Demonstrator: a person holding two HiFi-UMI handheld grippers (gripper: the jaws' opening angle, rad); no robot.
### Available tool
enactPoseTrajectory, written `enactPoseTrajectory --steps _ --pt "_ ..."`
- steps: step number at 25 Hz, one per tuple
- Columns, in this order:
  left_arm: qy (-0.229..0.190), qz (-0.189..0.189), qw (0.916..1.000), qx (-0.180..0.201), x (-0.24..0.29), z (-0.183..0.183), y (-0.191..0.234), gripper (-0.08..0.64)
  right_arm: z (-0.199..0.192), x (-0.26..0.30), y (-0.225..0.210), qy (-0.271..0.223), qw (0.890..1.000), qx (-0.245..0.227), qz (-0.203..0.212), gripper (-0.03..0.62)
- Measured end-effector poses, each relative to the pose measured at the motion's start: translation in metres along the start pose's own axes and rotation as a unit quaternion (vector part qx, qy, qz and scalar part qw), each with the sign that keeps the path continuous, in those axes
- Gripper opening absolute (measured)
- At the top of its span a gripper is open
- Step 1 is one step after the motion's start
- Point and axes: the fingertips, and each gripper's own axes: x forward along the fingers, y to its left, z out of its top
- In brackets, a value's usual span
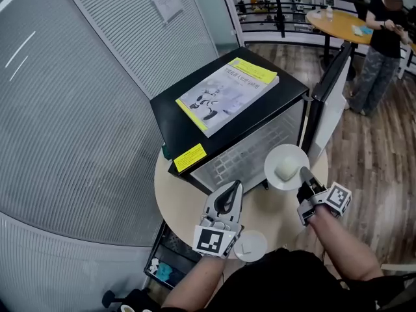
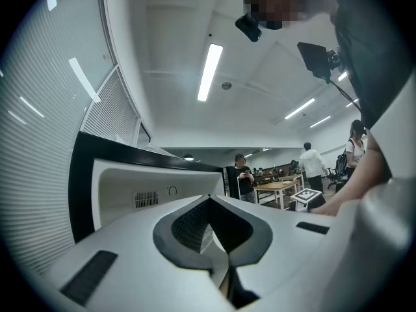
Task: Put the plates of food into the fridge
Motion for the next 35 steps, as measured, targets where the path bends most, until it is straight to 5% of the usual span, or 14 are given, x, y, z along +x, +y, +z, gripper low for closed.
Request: enactPoseTrajectory --steps 35 --pt "0.027 0.024 0.9994 0.002 0.065 -0.026 0.029 0.002 0.021 0.080 -0.033 0.021 0.999 0.028 -0.022 0.018"
